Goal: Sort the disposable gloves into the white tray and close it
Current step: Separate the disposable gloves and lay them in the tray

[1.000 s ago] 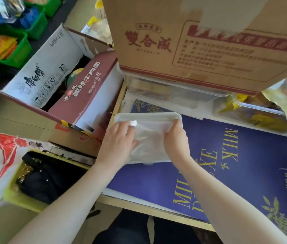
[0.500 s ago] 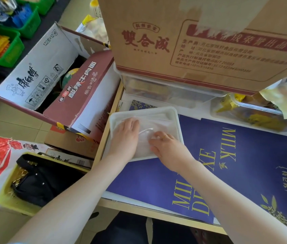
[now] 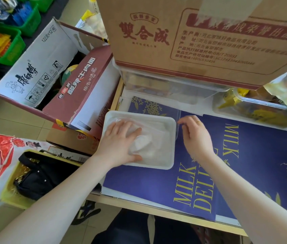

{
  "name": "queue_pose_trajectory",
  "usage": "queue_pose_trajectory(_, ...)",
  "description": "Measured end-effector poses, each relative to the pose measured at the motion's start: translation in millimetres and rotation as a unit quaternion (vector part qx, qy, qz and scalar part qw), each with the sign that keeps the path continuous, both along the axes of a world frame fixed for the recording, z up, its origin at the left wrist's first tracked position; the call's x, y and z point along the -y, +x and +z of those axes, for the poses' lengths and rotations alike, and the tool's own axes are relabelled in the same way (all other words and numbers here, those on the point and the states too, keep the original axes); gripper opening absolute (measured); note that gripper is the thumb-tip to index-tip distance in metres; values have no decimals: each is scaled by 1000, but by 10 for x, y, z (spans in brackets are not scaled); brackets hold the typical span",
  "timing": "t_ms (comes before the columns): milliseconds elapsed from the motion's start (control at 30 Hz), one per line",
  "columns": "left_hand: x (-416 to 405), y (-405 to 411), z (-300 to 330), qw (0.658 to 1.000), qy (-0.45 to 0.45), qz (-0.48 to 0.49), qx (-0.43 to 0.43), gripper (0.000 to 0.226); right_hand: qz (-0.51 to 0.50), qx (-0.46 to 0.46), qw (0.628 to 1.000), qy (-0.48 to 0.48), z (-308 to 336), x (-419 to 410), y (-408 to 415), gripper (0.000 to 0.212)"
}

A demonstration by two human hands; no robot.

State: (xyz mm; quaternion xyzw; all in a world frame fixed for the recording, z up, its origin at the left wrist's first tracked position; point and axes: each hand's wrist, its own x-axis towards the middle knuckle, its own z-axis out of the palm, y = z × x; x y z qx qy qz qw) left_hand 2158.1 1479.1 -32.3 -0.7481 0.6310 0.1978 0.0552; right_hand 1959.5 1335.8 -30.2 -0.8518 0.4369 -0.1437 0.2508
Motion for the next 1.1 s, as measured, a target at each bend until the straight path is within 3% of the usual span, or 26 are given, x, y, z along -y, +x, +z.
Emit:
queue_pose_trajectory(100,-9,30,-34,1000,-24,-6,-2,89,158,-184,970,25,-250,126,-54,54)
queue_pose_trajectory(167,4,11,-46,999,-29,-10,14,89,209,-252,945,-8,-324,115,-93,68)
queue_pose_trajectory(300,70,-46,-32,998,-22,-22,59,90,193,-228,943,-146,-386,76,-112,57)
queue_pose_trajectory(467,126,-116,-14,998,-29,3,48,85,227,-240,900,-284,-424,-5,-205,20)
queue_pose_trajectory(633,67,-158,98,1000,-6,3,29,86,262,-224,908,-237,-348,-52,-279,30)
queue_pose_trajectory(767,-93,-240,111,992,-110,-56,-22,70,271,-236,919,-162,-278,-103,-264,27)
queue_pose_trajectory(833,-184,-300,126,987,-119,-97,-42,70,269,-246,920,-144,-265,-99,-233,26)
queue_pose_trajectory(967,-353,-370,111,995,8,-75,-64,109,337,-255,884,-202,-173,-116,-137,31)
queue_pose_trajectory(1033,-365,-349,97,996,10,-74,-55,104,347,-226,877,-243,-101,-112,-140,25)
queue_pose_trajectory(1100,-389,-332,89,996,6,-71,-60,85,340,-195,873,-289,1,-90,-206,17)
